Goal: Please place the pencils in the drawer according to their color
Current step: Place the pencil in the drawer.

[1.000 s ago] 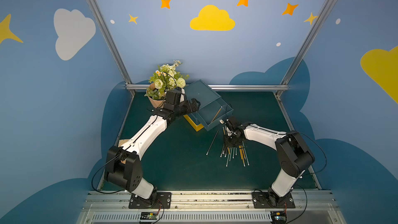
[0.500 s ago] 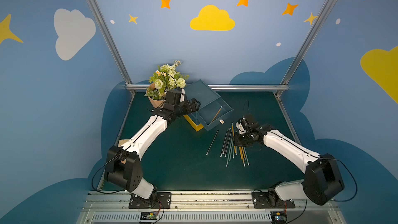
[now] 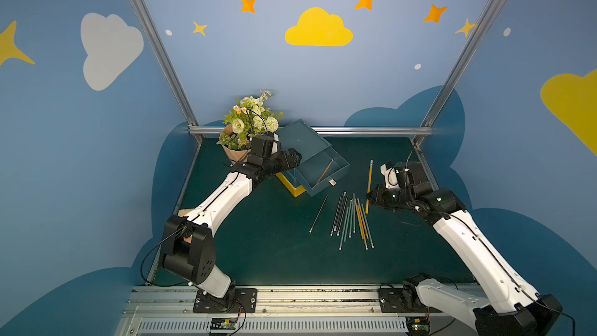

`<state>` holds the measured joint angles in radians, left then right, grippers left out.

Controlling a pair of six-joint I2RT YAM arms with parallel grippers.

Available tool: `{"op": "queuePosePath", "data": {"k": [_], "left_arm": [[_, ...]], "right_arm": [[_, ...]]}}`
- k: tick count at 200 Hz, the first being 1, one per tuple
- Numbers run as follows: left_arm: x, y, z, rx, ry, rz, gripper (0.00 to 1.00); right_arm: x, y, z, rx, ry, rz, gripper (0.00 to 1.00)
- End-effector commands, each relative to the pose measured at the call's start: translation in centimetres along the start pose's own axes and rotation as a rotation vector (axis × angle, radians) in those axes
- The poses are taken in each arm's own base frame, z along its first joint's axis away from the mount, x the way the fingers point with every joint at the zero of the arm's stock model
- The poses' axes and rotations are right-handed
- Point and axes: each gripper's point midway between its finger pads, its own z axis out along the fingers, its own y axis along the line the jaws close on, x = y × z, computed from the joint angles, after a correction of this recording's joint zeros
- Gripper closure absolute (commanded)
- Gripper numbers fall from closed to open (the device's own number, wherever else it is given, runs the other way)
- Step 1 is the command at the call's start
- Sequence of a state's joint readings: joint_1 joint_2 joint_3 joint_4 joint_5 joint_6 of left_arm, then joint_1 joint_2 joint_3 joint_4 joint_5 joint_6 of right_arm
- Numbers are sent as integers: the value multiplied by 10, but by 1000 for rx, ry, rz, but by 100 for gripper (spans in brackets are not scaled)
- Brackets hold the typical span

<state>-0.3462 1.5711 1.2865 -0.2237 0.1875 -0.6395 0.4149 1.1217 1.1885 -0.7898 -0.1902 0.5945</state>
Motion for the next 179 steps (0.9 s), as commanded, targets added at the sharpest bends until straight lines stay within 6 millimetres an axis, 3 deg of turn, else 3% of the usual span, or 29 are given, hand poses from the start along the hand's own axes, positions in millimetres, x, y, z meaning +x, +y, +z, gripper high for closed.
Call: {"op": "queuePosePath", "data": {"k": [1, 44, 64, 106, 179], "left_arm": [[-7, -10, 0, 27, -15, 5, 0], [-7, -10, -1, 23, -13, 13, 0], [-8, -11, -1, 21, -11, 16, 0], [-8, -11, -2, 18, -13, 21, 0], [-7, -12, -1, 28, -12, 18, 0]], "right_arm": [[-28, 31, 7, -100, -32, 38, 100], [-69, 92, 33, -223, -78, 78, 100], [-78, 108, 50, -235, -91, 90, 100], [-85, 119, 84, -232, -94, 121, 100], [-63, 128, 125, -208, -20, 116, 100]]}}
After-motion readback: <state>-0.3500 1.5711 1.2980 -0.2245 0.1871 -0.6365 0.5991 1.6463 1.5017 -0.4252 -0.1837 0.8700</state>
